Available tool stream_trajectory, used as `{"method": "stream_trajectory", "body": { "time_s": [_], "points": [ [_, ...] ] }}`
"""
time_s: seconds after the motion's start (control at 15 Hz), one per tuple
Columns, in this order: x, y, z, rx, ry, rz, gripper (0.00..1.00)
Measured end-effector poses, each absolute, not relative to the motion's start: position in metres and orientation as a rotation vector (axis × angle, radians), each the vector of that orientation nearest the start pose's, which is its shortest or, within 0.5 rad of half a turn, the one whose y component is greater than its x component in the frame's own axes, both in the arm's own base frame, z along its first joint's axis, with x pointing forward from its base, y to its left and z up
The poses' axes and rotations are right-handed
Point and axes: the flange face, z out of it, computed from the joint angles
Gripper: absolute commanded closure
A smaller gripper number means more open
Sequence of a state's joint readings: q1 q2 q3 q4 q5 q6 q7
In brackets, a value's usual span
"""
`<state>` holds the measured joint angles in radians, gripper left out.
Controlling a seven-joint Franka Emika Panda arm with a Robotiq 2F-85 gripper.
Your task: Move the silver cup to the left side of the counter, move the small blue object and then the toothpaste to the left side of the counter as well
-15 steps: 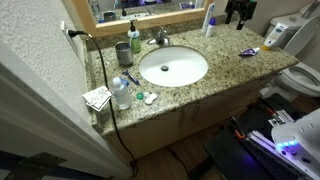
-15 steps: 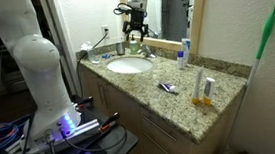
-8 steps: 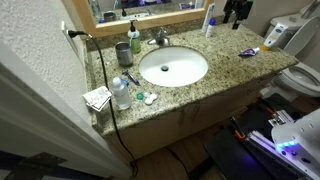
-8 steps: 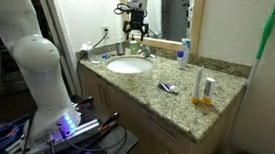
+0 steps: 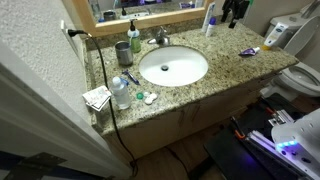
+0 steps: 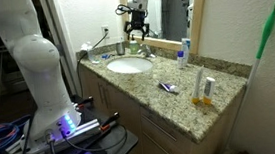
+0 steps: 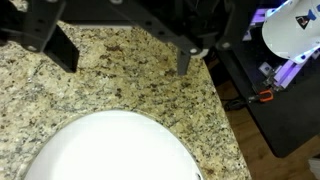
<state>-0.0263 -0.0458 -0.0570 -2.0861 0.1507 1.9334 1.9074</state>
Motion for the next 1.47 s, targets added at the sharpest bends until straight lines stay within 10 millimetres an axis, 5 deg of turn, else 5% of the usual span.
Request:
{"method": "stream_trajectory", "body": {
  "time_s": [0.53,0.87,1.13,1.47],
  "points": [
    [0.517,-0.039,0.428,-1.714,2.626,0.294,0.00],
    [0.469,-0.097,0.370,-1.997,2.400,0.372,0.00],
    [0.429,-0.176,0.341,-1.916,2.416,0.357,0.00],
    [0.428,-0.180,0.340,-1.929,2.414,0.347,0.00]
  ]
}}
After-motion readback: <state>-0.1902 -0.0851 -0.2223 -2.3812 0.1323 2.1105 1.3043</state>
